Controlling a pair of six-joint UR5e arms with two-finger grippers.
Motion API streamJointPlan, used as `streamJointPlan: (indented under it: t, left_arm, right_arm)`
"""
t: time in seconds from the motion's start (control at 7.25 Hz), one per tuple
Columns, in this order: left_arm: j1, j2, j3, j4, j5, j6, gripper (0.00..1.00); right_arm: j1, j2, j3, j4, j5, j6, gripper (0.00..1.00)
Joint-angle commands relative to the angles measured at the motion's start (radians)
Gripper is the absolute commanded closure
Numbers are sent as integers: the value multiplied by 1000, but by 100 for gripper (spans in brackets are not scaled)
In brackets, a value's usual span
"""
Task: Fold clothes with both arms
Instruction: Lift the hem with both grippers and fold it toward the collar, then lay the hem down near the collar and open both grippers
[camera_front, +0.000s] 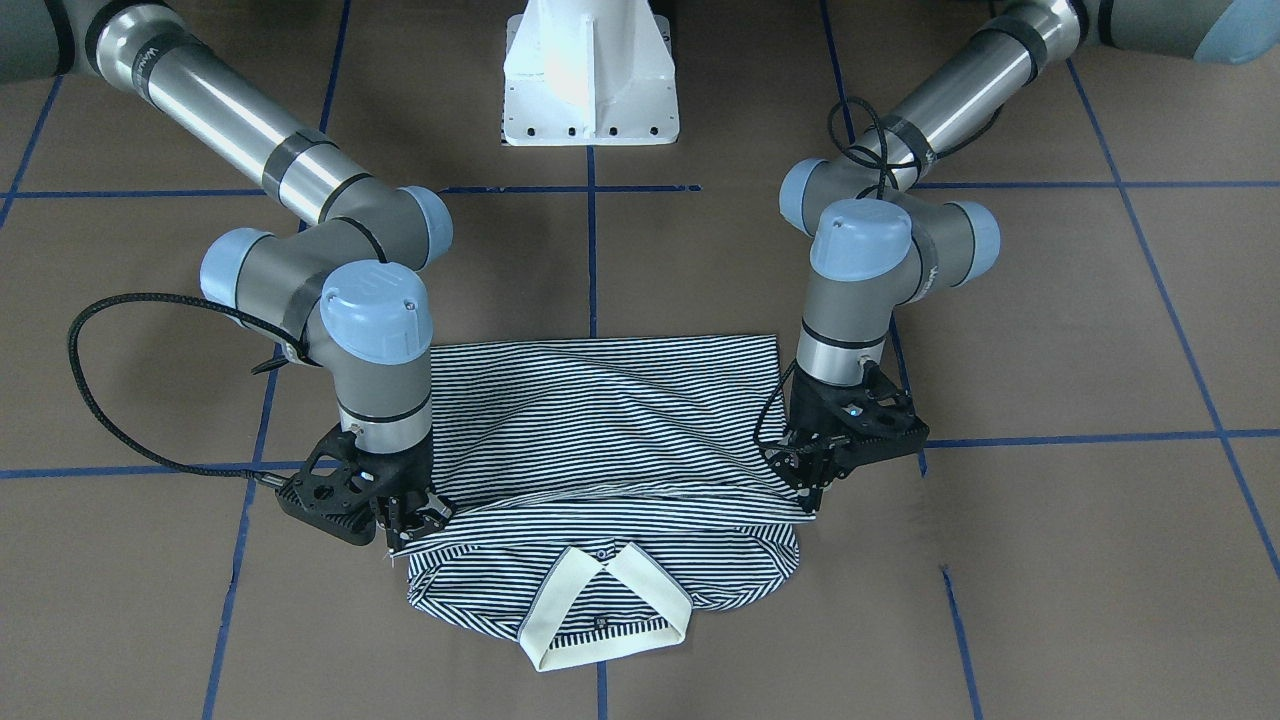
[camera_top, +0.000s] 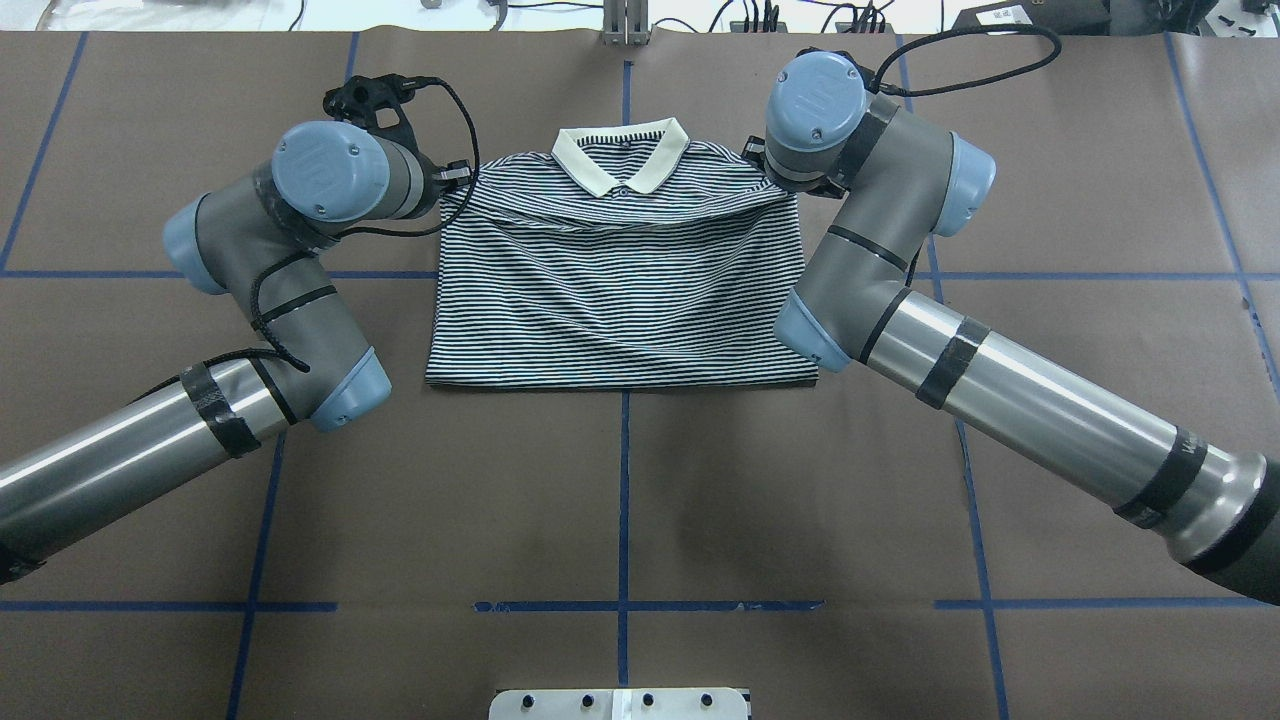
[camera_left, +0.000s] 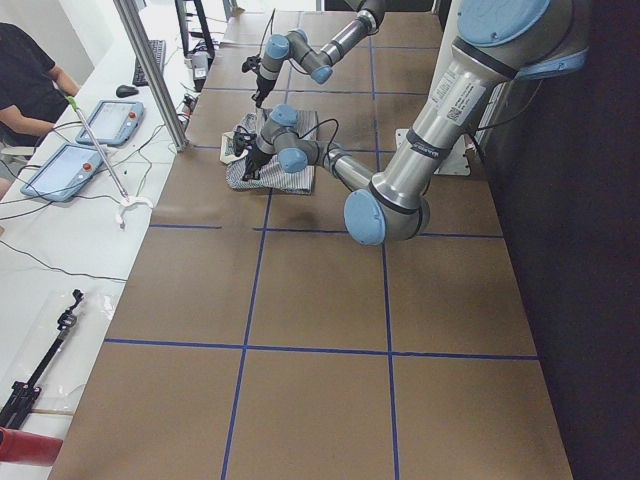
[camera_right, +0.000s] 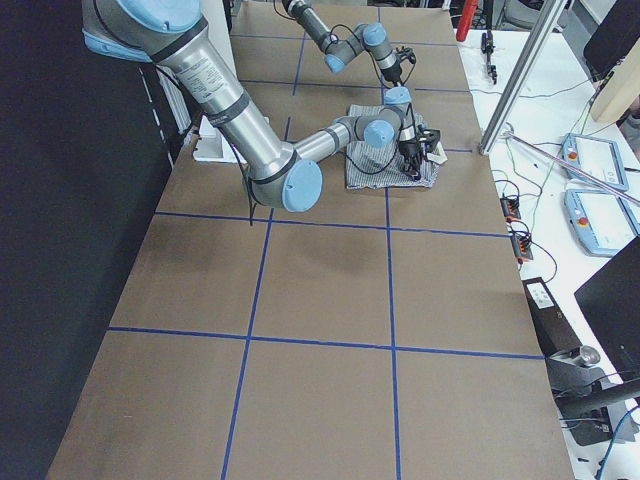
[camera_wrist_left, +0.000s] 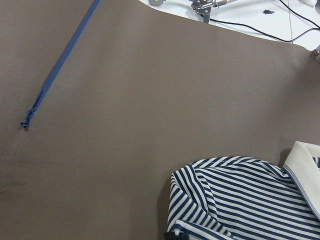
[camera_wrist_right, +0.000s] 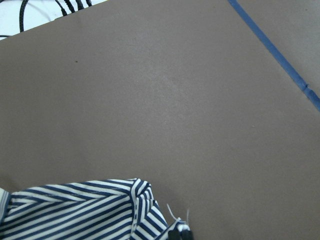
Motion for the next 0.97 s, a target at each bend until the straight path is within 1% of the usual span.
streamJointPlan:
  t: [0.0, 0.14, 0.28, 0.83]
  left_arm:
    - [-2, -10, 44, -32, 8, 12, 100]
    - [-4, -10, 44, -36, 8, 17, 100]
    - [-23, -10, 44, -58, 6, 32, 100]
    - [-30, -5, 43, -59, 6, 50, 100]
  right_arm:
    - [9, 33, -50, 18, 2, -9, 100]
    - [11, 51, -57, 16, 2, -8, 100]
    - [15, 54, -59, 16, 7, -9, 100]
    - [15, 53, -77, 18, 7, -12, 100]
